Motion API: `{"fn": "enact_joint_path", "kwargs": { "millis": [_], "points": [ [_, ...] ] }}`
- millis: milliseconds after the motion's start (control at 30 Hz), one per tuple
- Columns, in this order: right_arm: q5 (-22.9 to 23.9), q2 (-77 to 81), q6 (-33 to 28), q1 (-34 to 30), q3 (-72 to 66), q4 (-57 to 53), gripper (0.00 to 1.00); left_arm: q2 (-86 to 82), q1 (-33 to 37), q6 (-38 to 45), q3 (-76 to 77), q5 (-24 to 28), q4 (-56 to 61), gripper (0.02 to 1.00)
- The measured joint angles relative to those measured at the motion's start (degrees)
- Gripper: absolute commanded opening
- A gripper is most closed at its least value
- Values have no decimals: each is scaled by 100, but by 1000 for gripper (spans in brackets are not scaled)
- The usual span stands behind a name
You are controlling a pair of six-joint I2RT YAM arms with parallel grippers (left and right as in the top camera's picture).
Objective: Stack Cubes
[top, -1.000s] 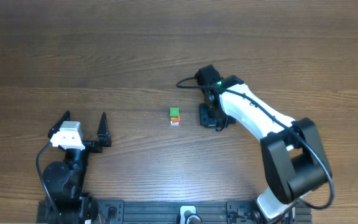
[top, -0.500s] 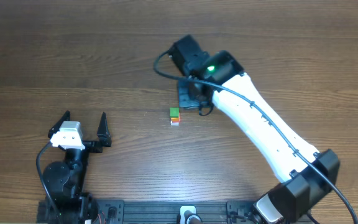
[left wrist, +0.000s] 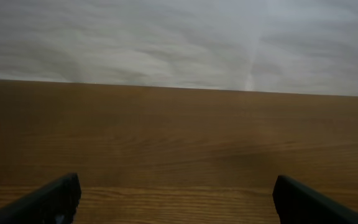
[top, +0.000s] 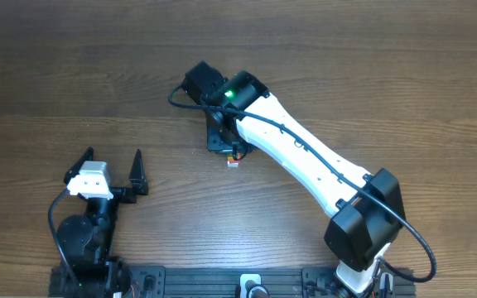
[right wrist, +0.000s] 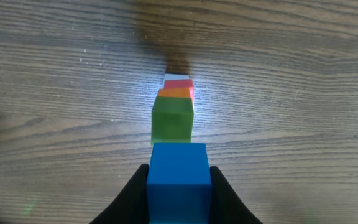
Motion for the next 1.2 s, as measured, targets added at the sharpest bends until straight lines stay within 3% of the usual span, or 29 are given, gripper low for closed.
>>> {"fn": "enact_joint_path", "kwargs": {
  "millis": [1200],
  "points": [
    [-42,337,125,0,44,140,130,0,0,0,0,0,0,998]
  ]
}}
